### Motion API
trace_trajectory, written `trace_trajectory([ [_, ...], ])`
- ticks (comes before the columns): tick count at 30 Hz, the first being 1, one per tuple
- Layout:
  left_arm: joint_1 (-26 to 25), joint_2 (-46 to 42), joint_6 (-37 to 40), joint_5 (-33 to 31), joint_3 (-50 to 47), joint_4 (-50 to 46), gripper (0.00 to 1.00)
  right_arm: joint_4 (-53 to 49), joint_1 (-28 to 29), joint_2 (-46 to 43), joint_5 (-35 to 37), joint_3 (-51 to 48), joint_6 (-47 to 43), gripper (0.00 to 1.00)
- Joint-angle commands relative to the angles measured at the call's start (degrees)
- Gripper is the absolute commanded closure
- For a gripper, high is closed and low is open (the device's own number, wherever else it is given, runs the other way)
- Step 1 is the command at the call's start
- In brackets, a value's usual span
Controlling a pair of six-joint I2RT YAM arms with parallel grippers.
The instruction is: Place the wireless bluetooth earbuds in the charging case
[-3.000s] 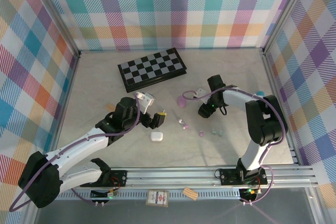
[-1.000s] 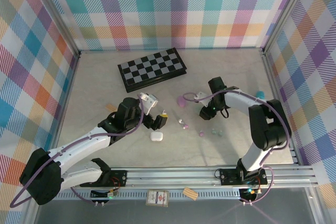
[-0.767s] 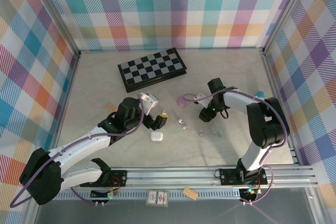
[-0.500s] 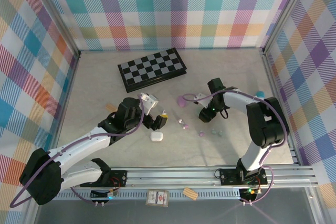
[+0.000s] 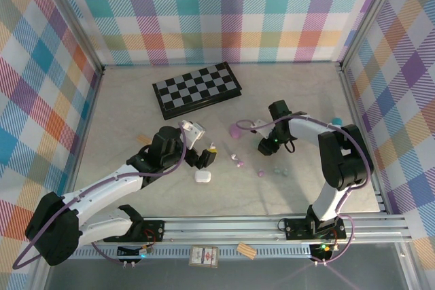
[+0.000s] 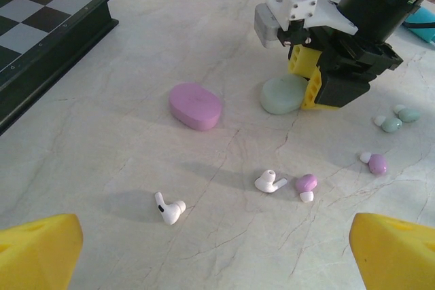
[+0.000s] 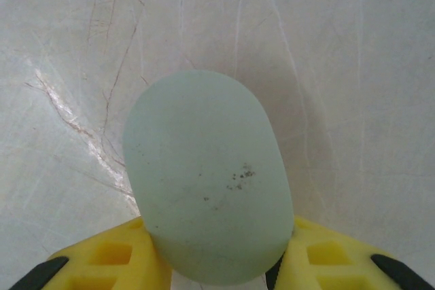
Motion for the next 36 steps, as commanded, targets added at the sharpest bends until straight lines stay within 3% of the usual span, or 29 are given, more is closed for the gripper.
trace_trajectory([
  [1,-0.59,-1.35,1.66,-0.76,1.01,-1.62,0.00,-2.04,1.06,-2.03,-3.08,0.04,0.30,0.65],
  [4,-0.59,-1.41,1.33,-1.07,1.39,-1.00,0.00,-2.74,2.09,-4.19,-3.26,-0.39,0.67,0.65],
  [9,-0.59,1.32,5.88,4.65,0.29,4.02,0.00,-3.93,3.85,-7.95,-5.01,-0.76,1.66,0.65],
  [22,-0.59,20.61,11.07,21.54,6.65,18.72,0.00,-12.26,4.86,-18.71,-14.40,1.32,-0.62,0.65],
  [26,-0.59,24.66,9.36,27.15,9.41,22.22,0.03,-13.23,4.86,-21.80,-17.10,1.78,-0.33,0.65],
  [31,-0.67,28.31,8.14,33.33,11.00,27.44,0.16,-13.80,4.95,-24.06,-21.08,2.38,0.34,0.65],
  [36,-0.76,29.56,7.66,36.60,12.31,29.66,0.20,-14.31,4.90,-25.39,-23.63,3.17,0.56,0.65],
])
